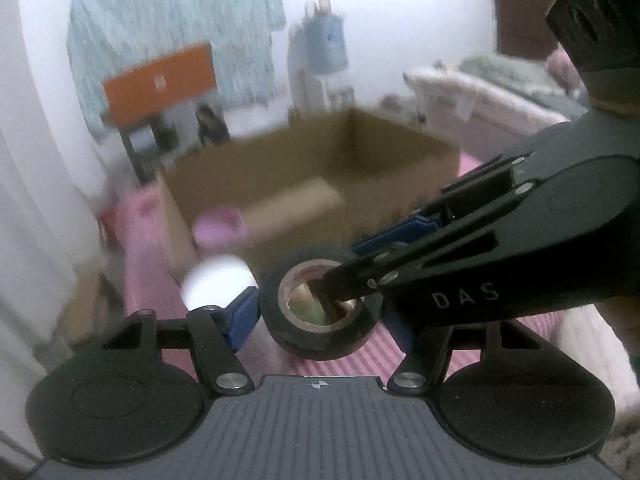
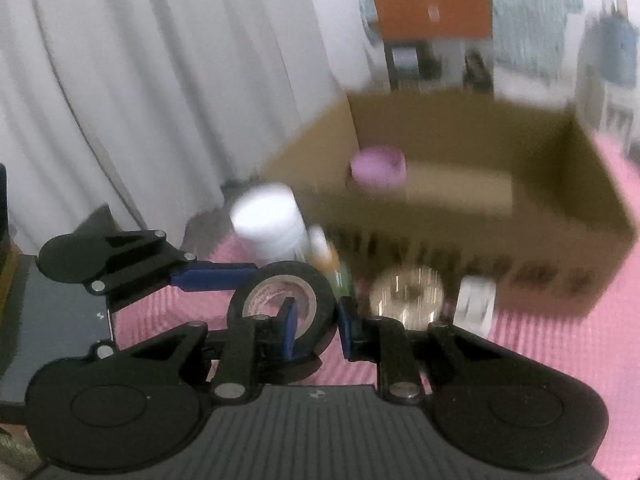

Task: Organize rigid objects
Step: 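Carry the tape roll with the right gripper into the box and release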

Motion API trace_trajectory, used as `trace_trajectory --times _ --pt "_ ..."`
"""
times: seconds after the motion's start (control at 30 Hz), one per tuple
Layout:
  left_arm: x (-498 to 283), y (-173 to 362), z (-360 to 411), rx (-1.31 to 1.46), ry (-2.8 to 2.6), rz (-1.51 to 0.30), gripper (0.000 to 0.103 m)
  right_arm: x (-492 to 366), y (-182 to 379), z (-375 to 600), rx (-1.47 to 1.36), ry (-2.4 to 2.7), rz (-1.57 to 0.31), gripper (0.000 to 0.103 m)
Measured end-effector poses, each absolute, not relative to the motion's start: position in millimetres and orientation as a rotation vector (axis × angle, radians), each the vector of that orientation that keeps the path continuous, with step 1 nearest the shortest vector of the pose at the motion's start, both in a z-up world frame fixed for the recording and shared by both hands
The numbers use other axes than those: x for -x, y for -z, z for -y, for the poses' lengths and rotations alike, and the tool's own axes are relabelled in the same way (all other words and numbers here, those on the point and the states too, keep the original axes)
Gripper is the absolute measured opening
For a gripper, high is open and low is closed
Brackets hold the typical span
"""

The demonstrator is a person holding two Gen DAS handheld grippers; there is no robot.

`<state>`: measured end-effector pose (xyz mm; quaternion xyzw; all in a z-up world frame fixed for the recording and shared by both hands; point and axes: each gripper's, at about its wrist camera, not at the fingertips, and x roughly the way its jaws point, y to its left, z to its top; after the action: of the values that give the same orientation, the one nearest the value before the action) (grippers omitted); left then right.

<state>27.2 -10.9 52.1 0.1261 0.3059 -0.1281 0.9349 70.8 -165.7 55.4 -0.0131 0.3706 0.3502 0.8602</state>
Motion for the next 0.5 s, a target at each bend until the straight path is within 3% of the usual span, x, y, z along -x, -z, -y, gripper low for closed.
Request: trace_trajectory --times 0.23,0.5 --pt "-78.7 -94.3 -1.1 -0.273 0.257 -0.583 0.067 -103.1 -115.6 154.2 0.065 -0.764 -0.613 0.024" --pt "-168.6 -72.5 -15.6 -0.216 0.303 -0.842 0.067 -207.2 -103.5 131.3 -0.011 -0.787 -0.827 0.024"
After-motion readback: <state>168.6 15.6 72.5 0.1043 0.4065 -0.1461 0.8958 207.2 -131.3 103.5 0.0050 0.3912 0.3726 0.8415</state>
